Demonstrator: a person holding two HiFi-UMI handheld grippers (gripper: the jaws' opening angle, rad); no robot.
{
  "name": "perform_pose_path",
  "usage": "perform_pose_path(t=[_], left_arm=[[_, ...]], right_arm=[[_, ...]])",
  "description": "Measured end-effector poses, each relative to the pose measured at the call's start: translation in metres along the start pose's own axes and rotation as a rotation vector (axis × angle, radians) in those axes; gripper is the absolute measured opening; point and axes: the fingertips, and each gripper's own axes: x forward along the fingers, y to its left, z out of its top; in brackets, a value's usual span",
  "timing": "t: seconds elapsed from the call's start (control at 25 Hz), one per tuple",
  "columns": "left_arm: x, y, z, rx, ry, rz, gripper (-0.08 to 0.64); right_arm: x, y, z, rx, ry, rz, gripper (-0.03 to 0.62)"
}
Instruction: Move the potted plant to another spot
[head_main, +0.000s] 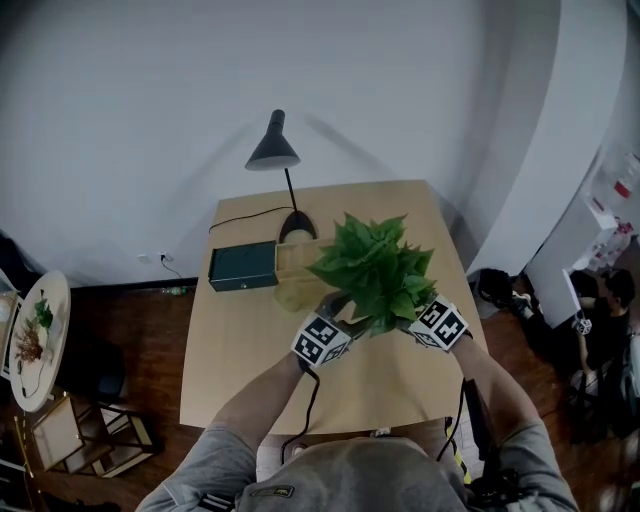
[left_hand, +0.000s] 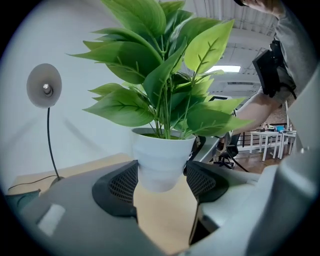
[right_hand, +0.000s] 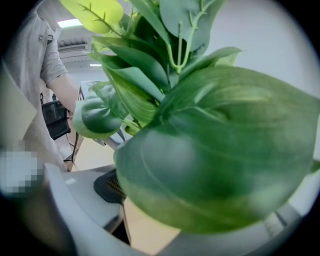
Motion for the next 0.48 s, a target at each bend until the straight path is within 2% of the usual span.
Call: perform_pose_path(t=[0.48], left_arm=[[0.06,0.001,-0.028,-0.076,0.087,0.074,0.299]], right_arm=[[0.011,-0.039,-0.052,-0.011,0.022,0.104,0.316]])
